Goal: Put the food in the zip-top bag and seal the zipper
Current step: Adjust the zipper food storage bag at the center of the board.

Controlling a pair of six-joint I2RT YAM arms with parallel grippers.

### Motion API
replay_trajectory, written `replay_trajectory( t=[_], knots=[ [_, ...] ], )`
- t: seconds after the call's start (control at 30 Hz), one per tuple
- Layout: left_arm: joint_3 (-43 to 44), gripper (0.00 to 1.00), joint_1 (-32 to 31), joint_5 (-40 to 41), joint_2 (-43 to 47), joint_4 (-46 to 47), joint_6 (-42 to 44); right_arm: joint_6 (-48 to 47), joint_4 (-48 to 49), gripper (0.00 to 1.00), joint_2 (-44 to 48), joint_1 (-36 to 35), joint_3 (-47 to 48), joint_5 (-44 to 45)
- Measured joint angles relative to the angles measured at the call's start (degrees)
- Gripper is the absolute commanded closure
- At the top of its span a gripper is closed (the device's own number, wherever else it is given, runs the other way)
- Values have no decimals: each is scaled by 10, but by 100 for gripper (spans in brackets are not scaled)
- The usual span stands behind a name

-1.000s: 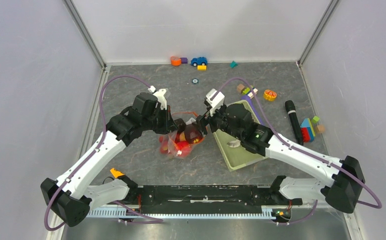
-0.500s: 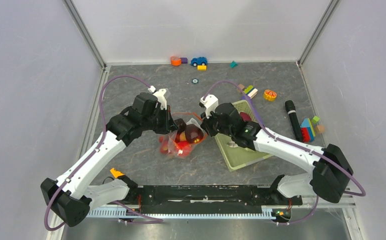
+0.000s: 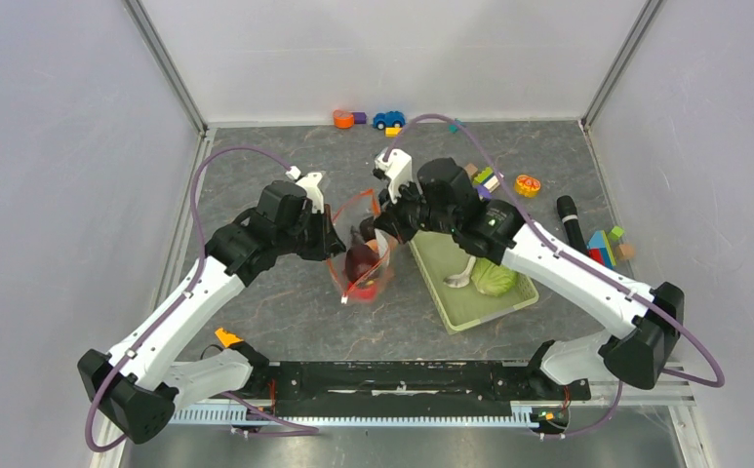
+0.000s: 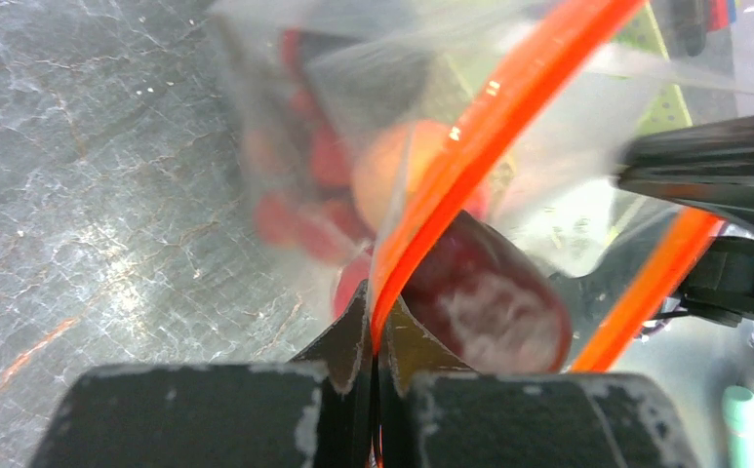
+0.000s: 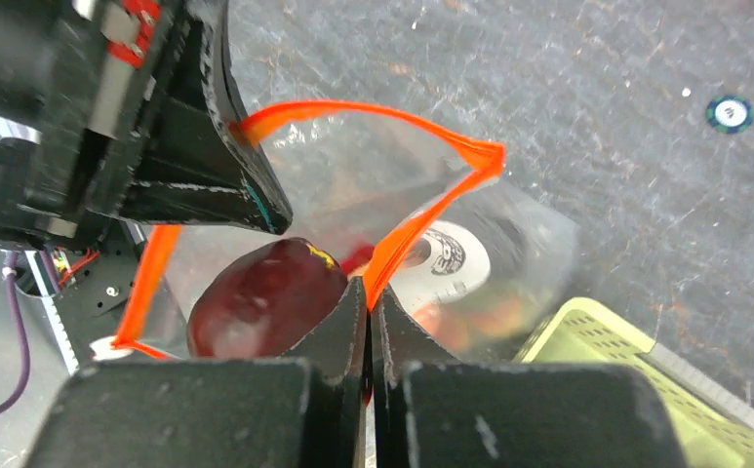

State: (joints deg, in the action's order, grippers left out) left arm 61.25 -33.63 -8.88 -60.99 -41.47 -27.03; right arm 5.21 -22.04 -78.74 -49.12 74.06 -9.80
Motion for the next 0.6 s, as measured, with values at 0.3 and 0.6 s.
replay_trajectory(
  t=[0.3, 0.6],
  knots=[
    [12, 94, 0, 75, 16, -9, 0, -16, -138, 100, -54, 31, 148, -20],
    [19, 91, 0, 119, 2, -33, 0, -30, -196, 100, -84, 42, 162, -42]
  ],
)
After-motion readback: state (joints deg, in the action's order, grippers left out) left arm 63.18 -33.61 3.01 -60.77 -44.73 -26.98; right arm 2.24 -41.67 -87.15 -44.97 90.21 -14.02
